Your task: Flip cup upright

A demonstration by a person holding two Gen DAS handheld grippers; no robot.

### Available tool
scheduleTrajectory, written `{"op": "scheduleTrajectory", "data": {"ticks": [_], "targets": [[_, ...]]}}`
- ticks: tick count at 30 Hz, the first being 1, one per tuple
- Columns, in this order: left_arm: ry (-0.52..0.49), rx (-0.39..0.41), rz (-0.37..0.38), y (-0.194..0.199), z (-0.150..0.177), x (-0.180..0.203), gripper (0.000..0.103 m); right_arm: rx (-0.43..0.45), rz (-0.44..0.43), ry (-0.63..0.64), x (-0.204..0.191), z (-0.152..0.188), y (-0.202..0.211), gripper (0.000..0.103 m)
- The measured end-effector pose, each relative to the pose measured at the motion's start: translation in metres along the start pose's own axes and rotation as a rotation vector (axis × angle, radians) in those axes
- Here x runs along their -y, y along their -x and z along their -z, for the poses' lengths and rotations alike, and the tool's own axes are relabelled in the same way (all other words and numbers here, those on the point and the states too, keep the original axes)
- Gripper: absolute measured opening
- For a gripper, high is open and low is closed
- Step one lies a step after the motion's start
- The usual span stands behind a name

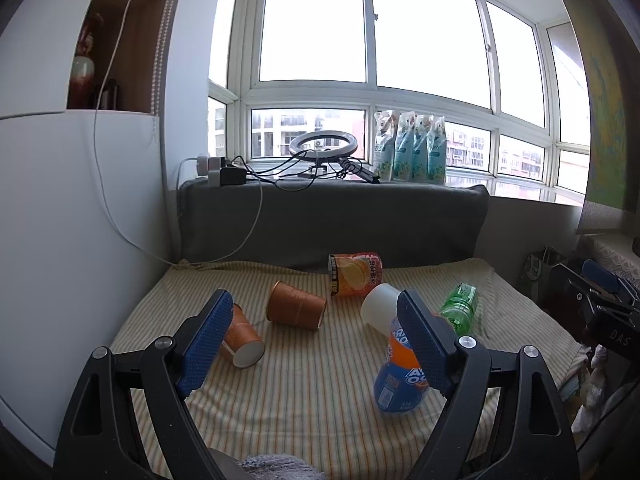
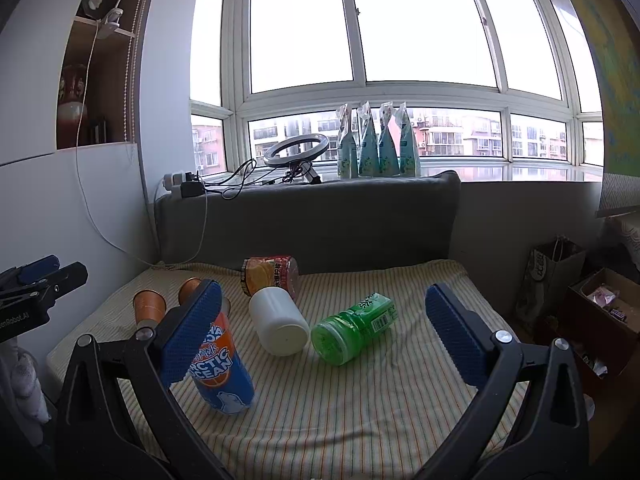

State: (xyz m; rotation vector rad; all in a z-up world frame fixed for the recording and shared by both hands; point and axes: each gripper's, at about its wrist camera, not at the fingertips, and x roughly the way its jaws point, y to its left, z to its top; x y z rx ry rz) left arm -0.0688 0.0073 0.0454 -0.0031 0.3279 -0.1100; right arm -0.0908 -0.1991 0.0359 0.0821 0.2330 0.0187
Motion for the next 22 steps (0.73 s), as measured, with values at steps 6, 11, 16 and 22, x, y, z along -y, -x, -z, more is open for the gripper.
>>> {"op": "scheduleTrajectory", "data": {"ticks": [6, 11, 16, 22], "targets": [[-0.001, 0.0, -0.003, 0.0001, -0.0003, -0.0005, 0.084, -0.001, 0.0, 0.0, 0.0001, -0.0001, -0.0001, 0.103], [-0.004, -0.006, -0.001, -0.0006, -0.0005, 0.0003, 0.084, -0.002, 0.002, -0.001, 0.0011, 0.0002, -0.0005, 0.103], [-0.006, -0.006, -0.001, -0.0015, -0.0008, 0.0006, 0.084, -0.003, 0.003, -0.001, 0.0015, 0.0009, -0.0009, 0.103], [-0.019, -0.006, -0.003, -0.003, 0.0013, 0.0022, 0.084, -0.015, 0.0, 0.002, 0.0014, 0.0042, -0.0033, 0.103]]}}
